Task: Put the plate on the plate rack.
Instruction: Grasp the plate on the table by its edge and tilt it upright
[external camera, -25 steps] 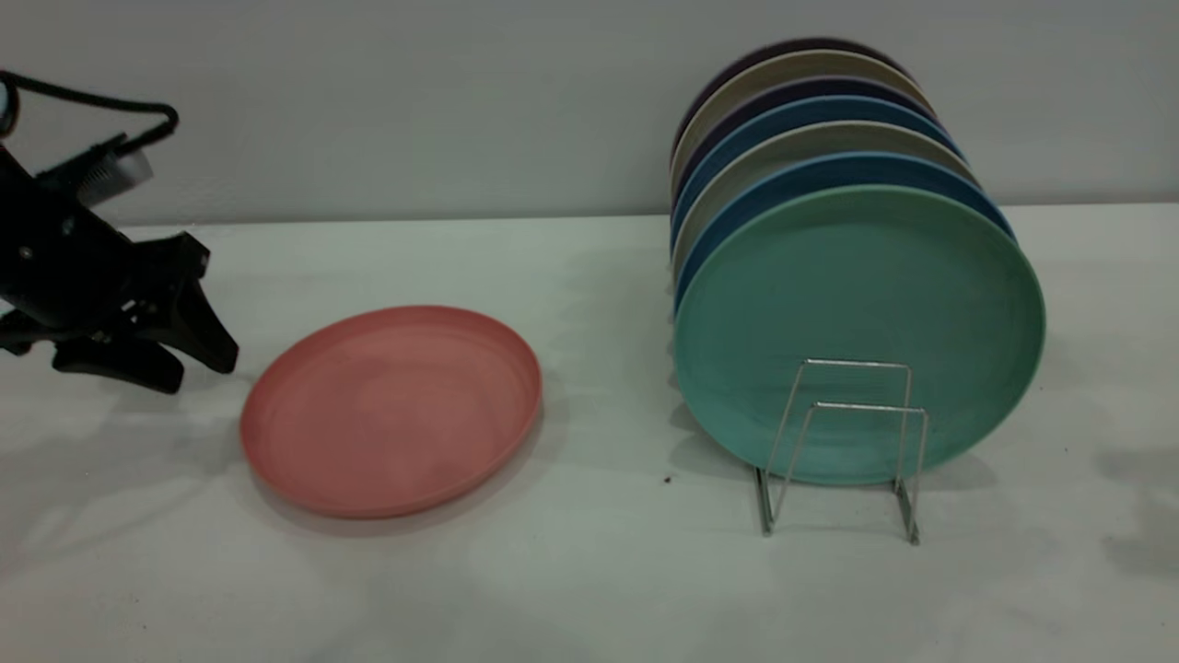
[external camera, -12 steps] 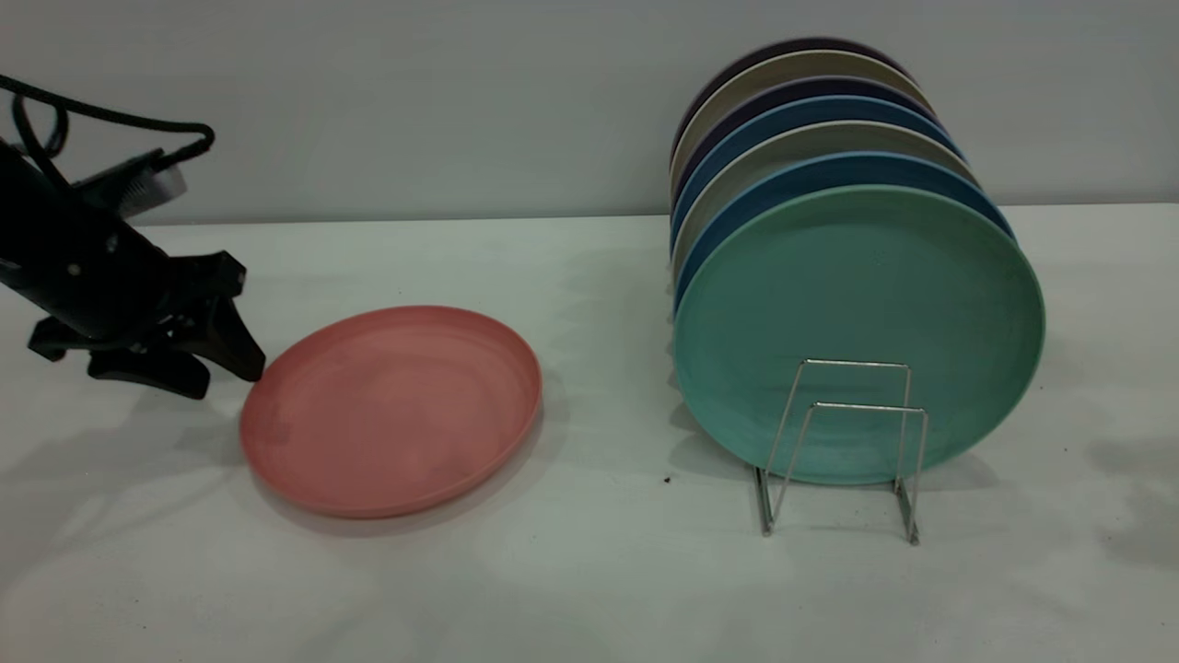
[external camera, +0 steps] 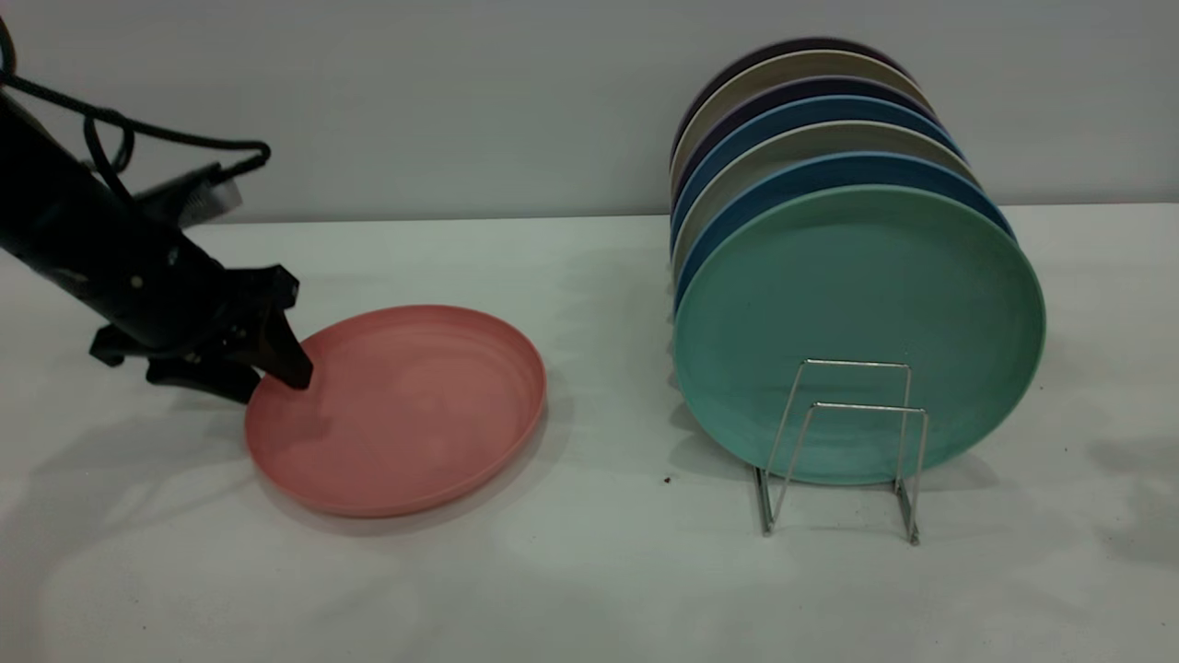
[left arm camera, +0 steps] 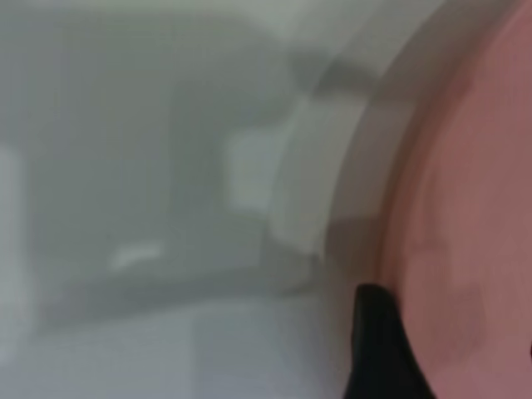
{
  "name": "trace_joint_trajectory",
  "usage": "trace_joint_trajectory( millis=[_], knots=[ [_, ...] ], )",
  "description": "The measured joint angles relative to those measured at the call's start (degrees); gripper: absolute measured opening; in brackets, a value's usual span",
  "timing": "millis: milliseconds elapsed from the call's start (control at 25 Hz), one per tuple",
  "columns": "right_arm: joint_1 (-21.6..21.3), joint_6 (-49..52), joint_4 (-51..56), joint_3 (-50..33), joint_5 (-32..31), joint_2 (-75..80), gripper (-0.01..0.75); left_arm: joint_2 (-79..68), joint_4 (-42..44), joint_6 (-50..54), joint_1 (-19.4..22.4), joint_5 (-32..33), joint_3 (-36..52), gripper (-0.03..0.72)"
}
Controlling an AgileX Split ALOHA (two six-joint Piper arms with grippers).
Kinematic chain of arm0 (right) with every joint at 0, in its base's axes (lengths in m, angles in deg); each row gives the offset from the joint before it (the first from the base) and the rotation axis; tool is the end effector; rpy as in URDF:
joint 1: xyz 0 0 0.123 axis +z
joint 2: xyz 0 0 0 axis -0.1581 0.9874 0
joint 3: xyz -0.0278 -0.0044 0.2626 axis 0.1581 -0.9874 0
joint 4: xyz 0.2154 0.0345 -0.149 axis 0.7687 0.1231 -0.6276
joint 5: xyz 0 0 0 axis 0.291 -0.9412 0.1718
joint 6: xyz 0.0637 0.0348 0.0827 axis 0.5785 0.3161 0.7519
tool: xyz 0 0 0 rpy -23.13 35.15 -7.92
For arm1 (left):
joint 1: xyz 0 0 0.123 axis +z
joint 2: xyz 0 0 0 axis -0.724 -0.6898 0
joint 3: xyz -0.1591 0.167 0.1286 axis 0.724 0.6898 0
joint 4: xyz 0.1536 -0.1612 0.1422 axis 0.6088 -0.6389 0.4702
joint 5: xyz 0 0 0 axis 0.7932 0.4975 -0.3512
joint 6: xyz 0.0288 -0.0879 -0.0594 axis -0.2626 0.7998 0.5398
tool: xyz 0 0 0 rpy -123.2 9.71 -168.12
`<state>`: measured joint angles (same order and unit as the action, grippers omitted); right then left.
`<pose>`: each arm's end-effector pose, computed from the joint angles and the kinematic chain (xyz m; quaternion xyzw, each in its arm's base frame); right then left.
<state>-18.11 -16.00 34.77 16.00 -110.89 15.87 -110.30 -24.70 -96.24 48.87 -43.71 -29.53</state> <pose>0.3180 -0.0350 0.1415 -0.0221 0.9609 0.0228 0.2749 0.4179 -0.0121 0.0001 -0.0246 0.9715 -0.1379 0.1915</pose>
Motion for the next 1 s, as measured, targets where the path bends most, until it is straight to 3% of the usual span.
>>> trace_joint_trajectory(
  millis=[320,440,720,1000],
  knots=[
    [0.00,-0.04,0.00,0.00,0.37,0.00,0.444,-1.42,0.00,0.00,0.00,0.05,-0.05,0.433],
    [0.00,-0.06,0.00,0.00,0.42,0.00,0.444,-1.42,0.00,-0.07,0.00,0.00,-0.11,0.352],
    [0.00,-0.06,0.00,0.00,0.42,0.00,0.438,-1.42,0.00,-0.77,0.00,0.06,-0.11,0.050],
    [0.00,-0.06,0.00,0.00,0.49,0.00,0.409,-1.42,0.00,-1.26,0.00,0.54,-0.16,0.012]
  ],
)
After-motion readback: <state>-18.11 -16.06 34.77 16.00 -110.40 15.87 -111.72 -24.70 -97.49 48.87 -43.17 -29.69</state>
